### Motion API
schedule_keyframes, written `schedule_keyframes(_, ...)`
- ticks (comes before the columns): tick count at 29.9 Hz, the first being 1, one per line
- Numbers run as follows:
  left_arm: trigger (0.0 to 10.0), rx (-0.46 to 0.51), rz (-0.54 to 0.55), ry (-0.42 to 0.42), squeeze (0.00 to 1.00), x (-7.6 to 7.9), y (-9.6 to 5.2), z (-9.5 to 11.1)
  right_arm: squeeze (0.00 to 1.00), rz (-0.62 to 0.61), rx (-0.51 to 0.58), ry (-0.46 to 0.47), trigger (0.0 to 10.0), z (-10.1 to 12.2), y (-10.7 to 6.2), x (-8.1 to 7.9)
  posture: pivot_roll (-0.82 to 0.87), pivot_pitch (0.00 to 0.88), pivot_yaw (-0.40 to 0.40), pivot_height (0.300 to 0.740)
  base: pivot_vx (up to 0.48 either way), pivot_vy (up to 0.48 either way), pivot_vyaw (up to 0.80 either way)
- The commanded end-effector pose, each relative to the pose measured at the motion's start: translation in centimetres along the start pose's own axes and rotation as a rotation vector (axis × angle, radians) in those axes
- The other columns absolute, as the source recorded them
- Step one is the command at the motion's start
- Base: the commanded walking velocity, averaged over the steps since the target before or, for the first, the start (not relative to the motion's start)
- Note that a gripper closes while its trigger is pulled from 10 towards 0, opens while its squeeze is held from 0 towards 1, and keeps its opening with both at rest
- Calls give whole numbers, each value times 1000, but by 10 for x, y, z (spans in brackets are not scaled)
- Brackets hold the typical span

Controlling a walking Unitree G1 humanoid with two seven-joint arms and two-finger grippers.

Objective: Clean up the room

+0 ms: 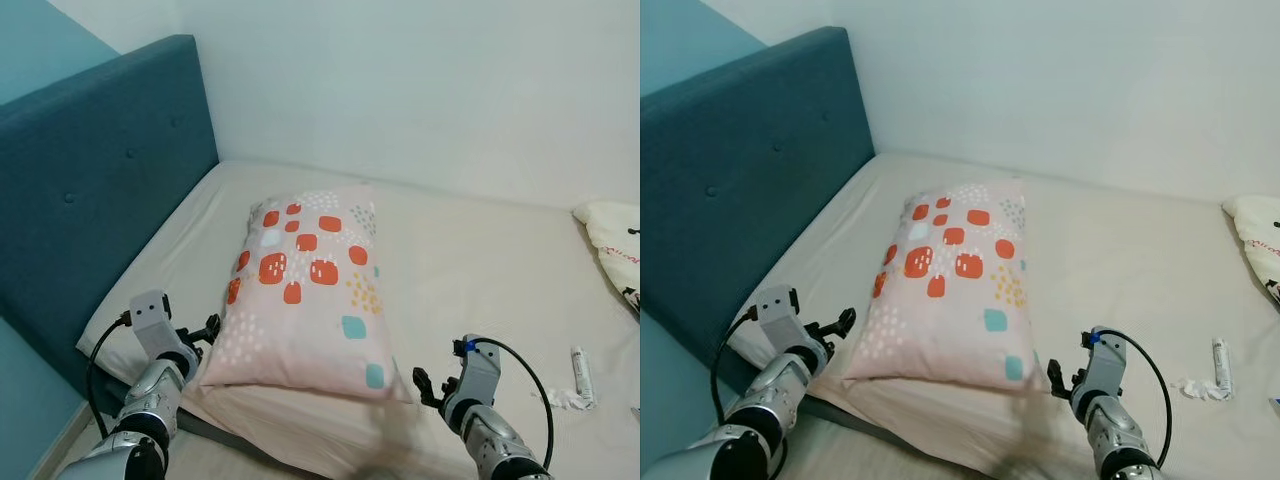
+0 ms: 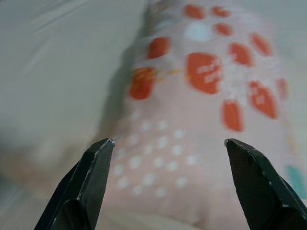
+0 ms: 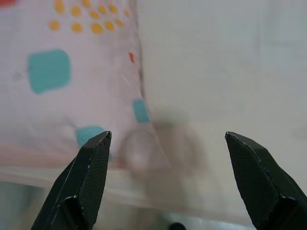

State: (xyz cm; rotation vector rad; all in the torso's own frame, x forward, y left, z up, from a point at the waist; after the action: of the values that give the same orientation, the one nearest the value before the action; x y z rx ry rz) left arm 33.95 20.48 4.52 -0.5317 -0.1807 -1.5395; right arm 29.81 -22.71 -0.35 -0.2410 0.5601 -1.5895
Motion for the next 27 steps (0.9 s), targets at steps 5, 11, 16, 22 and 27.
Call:
schedule_keyframes(5, 10000, 74, -92, 21, 0, 17, 11, 25, 0, 57, 109, 43, 10000, 27, 5, -7, -85, 53, 22, 670, 0, 0, 0)
schedule_keyframes(11, 10000, 97, -65, 122, 0, 23, 16, 35, 0, 83, 166, 62, 10000, 38, 5, -8, -95, 63, 35, 645, 0, 0, 0)
schedule_keyframes(16, 10000, 137, -69, 110, 0, 24, 17, 41, 0, 89, 191, 71, 10000, 43, 5, -8, -96, 68, 40, 635, 0, 0, 0)
schedule_keyframes(22, 10000, 160, -87, 110, 0, 32, 21, 51, 0, 117, 278, 104, 10000, 64, 5, -10, -86, 80, 54, 605, 0, 0, 0)
schedule_keyframes(27, 10000, 144, -153, 71, 0, 38, 22, 50, 0, 148, 340, 102, 10000, 78, 5, -15, -96, 107, 63, 585, 0, 0, 0)
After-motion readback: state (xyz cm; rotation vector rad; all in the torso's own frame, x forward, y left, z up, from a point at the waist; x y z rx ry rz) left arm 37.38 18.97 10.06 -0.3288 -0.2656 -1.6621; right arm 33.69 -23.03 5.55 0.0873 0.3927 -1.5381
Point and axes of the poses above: a point about 5 cm out from each wrist's last joint towards the gripper, its own y axis pointing out of the wrist towards the gripper, its own z axis along the axis of the wrist's last joint, x = y × z, the point moved 1 cm from there along y, pointing out of the wrist towards the gripper, and after that the axes turned 4 degrees about -y, right-handed, at the moved point
